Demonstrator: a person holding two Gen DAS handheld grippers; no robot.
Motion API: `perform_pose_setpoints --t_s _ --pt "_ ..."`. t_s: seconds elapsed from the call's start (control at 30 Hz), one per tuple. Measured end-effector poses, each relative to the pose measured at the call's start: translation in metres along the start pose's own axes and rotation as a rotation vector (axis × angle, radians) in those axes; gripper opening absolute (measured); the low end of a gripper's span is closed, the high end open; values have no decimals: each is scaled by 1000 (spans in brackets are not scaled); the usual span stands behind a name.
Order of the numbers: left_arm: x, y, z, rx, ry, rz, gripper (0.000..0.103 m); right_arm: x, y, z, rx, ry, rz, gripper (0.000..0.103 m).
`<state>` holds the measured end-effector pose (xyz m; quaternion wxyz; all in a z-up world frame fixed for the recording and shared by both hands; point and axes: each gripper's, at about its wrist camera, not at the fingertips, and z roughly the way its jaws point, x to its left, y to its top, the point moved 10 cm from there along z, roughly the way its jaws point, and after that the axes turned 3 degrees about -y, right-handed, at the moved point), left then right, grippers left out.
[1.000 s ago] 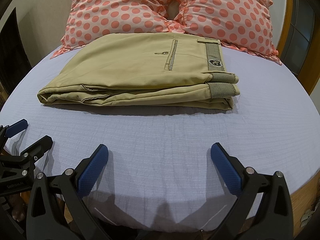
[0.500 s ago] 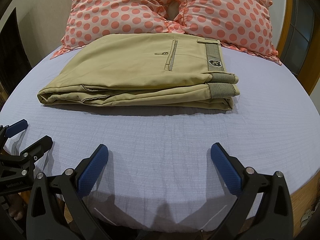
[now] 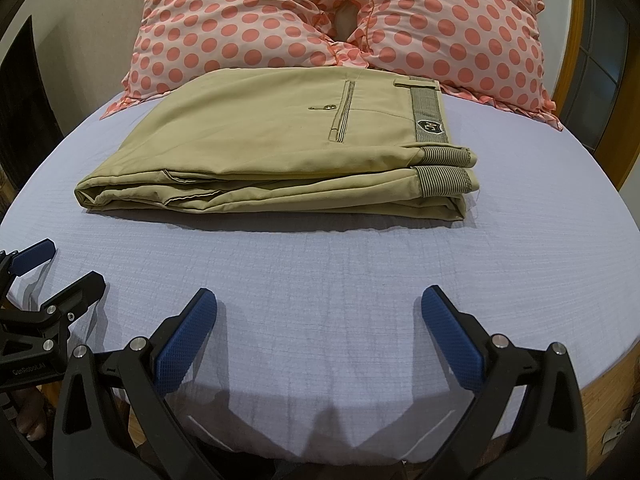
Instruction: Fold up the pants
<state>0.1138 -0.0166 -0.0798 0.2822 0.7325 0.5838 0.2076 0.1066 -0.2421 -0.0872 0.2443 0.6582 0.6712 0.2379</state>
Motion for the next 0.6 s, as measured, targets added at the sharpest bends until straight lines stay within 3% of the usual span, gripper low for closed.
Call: perform_pose_setpoints --t_s 0.6 --pt "0 0 2 6 4 -5 101 0 0 1 -1 -1 1 102"
